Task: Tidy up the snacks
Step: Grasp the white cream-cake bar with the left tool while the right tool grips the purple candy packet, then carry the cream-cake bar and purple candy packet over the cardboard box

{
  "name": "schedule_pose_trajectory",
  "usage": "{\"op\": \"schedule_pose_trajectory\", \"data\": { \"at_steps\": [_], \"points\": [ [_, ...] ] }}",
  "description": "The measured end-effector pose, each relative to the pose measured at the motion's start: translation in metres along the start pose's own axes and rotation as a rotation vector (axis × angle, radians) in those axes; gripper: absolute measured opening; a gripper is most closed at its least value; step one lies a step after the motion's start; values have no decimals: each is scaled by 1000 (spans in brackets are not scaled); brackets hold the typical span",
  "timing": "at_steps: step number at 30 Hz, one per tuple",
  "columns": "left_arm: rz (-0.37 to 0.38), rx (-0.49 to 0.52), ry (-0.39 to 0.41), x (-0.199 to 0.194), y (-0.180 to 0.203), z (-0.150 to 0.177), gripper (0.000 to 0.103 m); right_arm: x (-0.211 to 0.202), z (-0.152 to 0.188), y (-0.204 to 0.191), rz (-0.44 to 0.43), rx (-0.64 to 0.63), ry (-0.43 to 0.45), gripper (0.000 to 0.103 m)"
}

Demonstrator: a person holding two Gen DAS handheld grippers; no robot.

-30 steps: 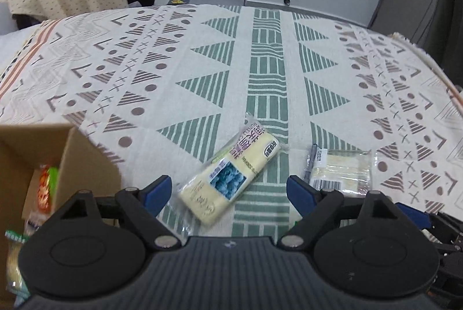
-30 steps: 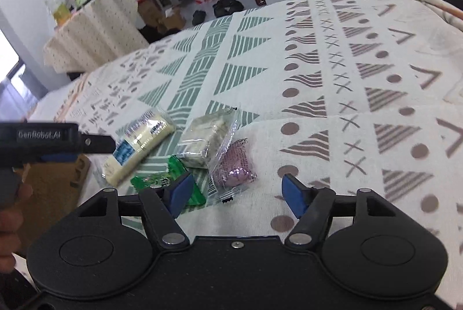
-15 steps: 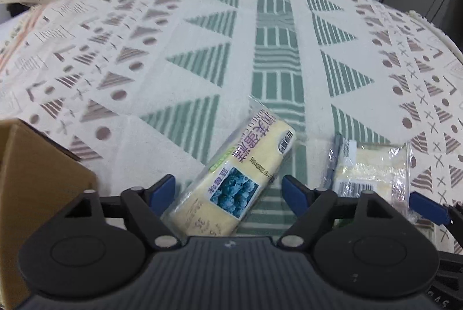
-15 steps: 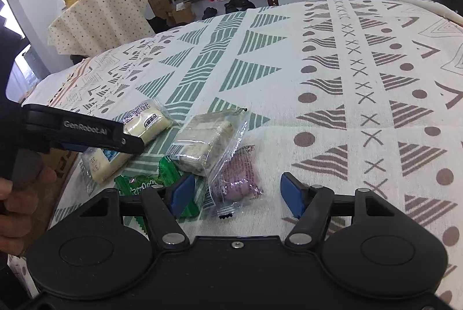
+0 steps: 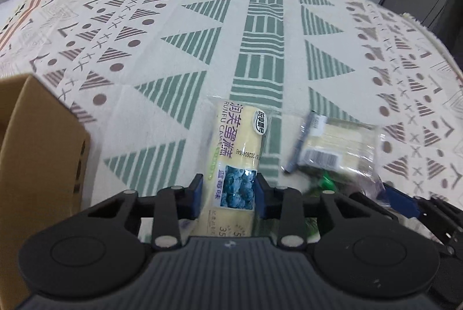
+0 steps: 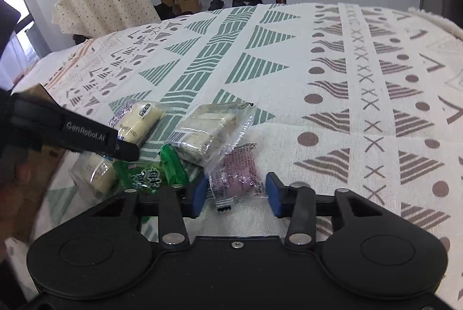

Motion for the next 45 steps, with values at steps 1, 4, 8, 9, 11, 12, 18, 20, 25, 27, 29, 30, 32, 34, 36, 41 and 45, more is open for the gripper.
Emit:
{"op": "schedule_pose_trajectory", "data": {
  "at_steps": [1, 4, 8, 9, 11, 12, 18, 20, 25, 27, 29, 30, 32, 34, 36, 41, 45],
  "points": [
    [1, -4, 3, -5, 0, 2, 34, -2, 0, 1, 7, 10, -2, 38],
    [3, -9, 15, -18, 2, 7, 34, -12, 0, 6, 17, 40, 6, 36],
    [7, -15, 33, -36, 3, 11, 34, -28, -3, 5, 7, 50, 38, 35],
    [9, -18, 36, -41, 4, 13, 34, -32, -4, 3, -1, 53, 46, 34],
    [11, -19, 42, -49, 6, 16, 34, -38, -4, 2, -2, 55, 58, 34],
    [11, -18, 46, -53, 7, 17, 34, -41, -5, 1, 1, 55, 61, 34],
    [6, -20, 75, -77, 6, 25, 34, -63, -9, -3, -11, 70, 109, 33],
    [1, -23, 85, -86, 4, 27, 34, -70, -11, -5, -12, 73, 127, 33],
    [-14, -35, 117, -109, -4, 31, 34, -85, -15, -11, -24, 82, 173, 33],
    [-20, -43, 131, -118, -9, 32, 34, -91, -17, -14, -30, 82, 191, 33],
    [-29, -51, 144, -126, -14, 34, 34, -96, -18, -17, -39, 81, 208, 33],
    [-32, -57, 149, -130, -17, 35, 34, -98, -20, -19, -41, 81, 217, 33],
    [-38, -67, 158, -138, -22, 36, 34, -102, -22, -22, -48, 81, 233, 33],
    [-45, -76, 168, -145, -28, 37, 34, -106, -24, -25, -56, 82, 249, 33],
    [-54, -82, 179, -152, -33, 38, 34, -110, -26, -29, -66, 83, 260, 33],
    [-72, -101, 200, -165, -50, 39, 34, -120, -24, -44, -84, 80, 289, 33],
    [-79, -127, 212, -173, -64, 39, 34, -125, -22, -61, -87, 68, 314, 33]
  ]
}}
Point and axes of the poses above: each gripper's, at about its wrist camera, not at the fingertips, and x roughly the way its jaws point, y to its right, z to its underside, the point moved 3 cm from there along x, roughly the way its jaws point, and after that the axes turned 3 degrees about -x, right-handed, at the moved point
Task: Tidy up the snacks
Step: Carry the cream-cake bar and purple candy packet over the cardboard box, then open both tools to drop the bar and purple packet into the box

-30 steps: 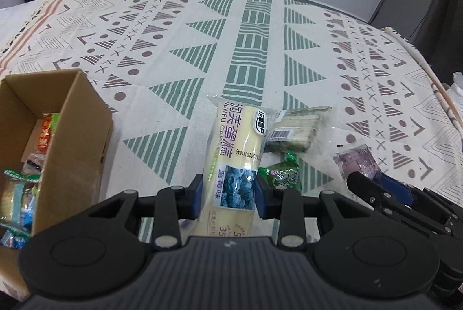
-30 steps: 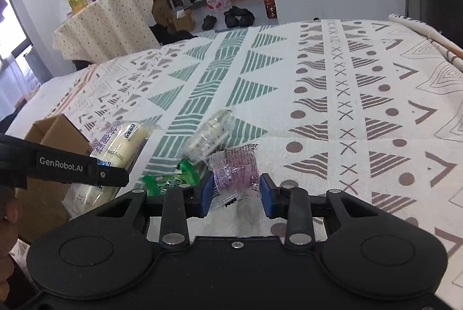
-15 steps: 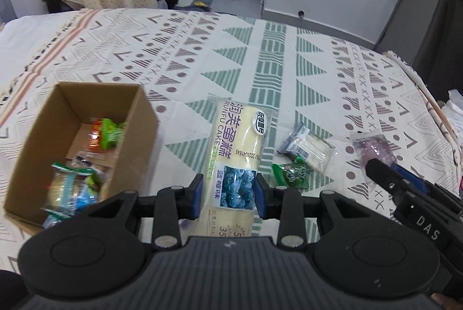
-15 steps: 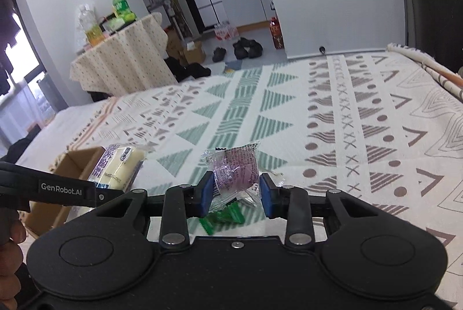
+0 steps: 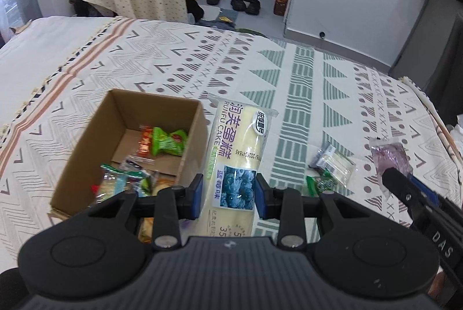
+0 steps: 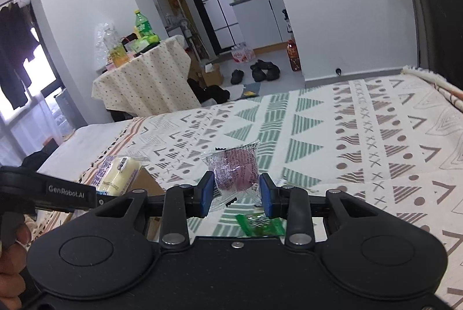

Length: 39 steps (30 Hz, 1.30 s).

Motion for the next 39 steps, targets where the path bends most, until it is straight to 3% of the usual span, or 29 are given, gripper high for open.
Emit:
{"op": "schedule_pose_trajectory", "data": {
  "at_steps": [11, 21, 39],
  "points": [
    [-11, -49, 10, -8, -41, -7, 34, -2, 8, -34, -56, 88, 49, 33],
    [17, -101, 10, -7, -78, -14, 34, 13, 17, -61, -74, 116, 39, 33],
    [117, -173, -52, 30, -141, -35, 35, 54, 18, -111, -50, 32, -17, 33]
  ]
}}
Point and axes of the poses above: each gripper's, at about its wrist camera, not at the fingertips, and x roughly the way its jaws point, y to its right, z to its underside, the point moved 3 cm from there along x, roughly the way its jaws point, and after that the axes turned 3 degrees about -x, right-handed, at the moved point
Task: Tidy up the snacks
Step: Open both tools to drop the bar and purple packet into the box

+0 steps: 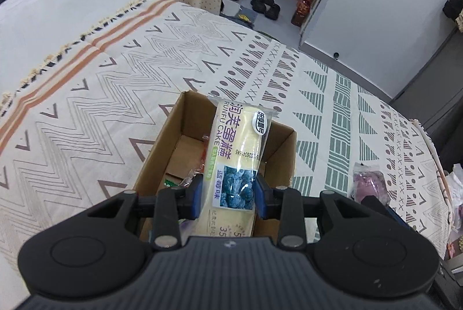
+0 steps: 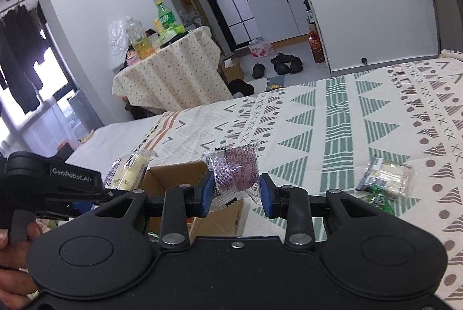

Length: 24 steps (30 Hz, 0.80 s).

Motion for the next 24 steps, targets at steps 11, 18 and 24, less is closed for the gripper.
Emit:
{"op": "schedule_pose_trajectory", "data": {
  "at_steps": [11, 18, 24],
  "points": [
    [3, -22, -21, 10, -29, -6, 40, 30, 0, -36, -19, -75, -46, 33],
    [-16, -33, -4, -1, -42, -13, 60, 49, -10, -65, -30, -130, -110, 38],
    [-20, -46, 2, -12, -41, -16, 78, 44, -37, -68, 32, -115, -132, 41]
  ]
}}
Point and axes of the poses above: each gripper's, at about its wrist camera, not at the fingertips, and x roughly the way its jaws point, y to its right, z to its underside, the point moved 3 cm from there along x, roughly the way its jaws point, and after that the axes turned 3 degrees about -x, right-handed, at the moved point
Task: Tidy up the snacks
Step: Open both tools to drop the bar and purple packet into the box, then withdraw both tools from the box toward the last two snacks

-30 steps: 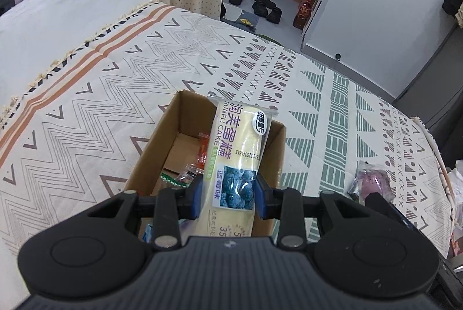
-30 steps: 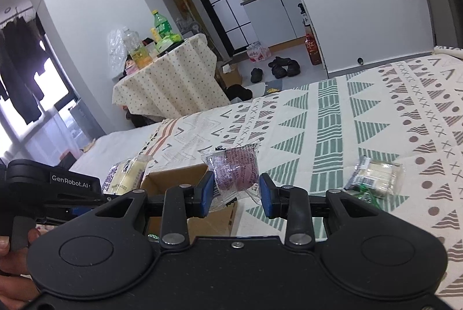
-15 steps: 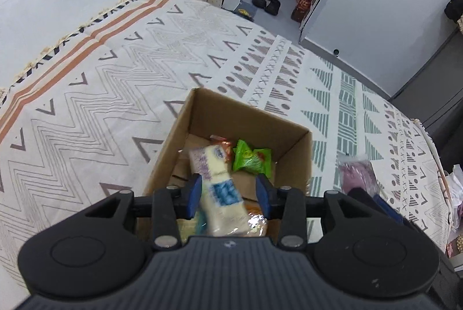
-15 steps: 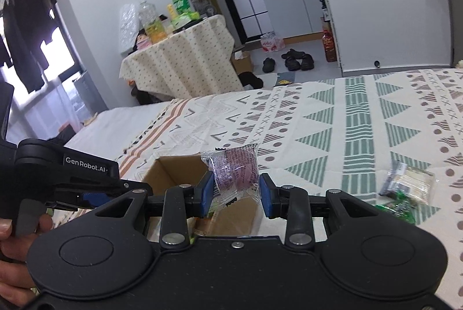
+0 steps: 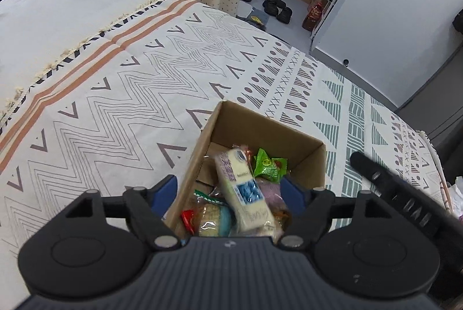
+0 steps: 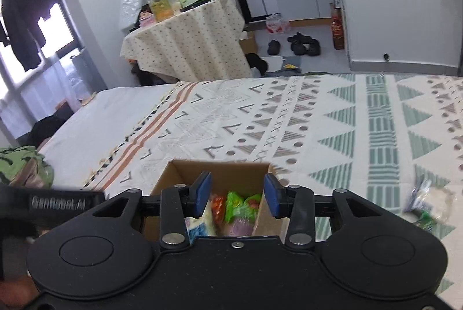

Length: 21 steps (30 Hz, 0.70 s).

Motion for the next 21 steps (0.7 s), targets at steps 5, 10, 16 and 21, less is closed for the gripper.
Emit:
{"op": "schedule_pose_trajectory", "data": {
  "at_steps": [5, 10, 16, 21],
  "points": [
    [-6, 11, -3, -15, 6, 2, 86, -22, -12, 9, -4, 12, 14, 46],
    [-6, 43, 22, -34, 15, 7, 89, -38, -3, 24, -4, 36, 7, 50],
    [41, 32, 46, -58, 26, 20, 102, -70, 3, 41, 11, 67, 28, 72],
    [74, 64, 77, -77, 45, 38, 103, -102, 10, 57, 26, 92, 68, 81]
  ]
}}
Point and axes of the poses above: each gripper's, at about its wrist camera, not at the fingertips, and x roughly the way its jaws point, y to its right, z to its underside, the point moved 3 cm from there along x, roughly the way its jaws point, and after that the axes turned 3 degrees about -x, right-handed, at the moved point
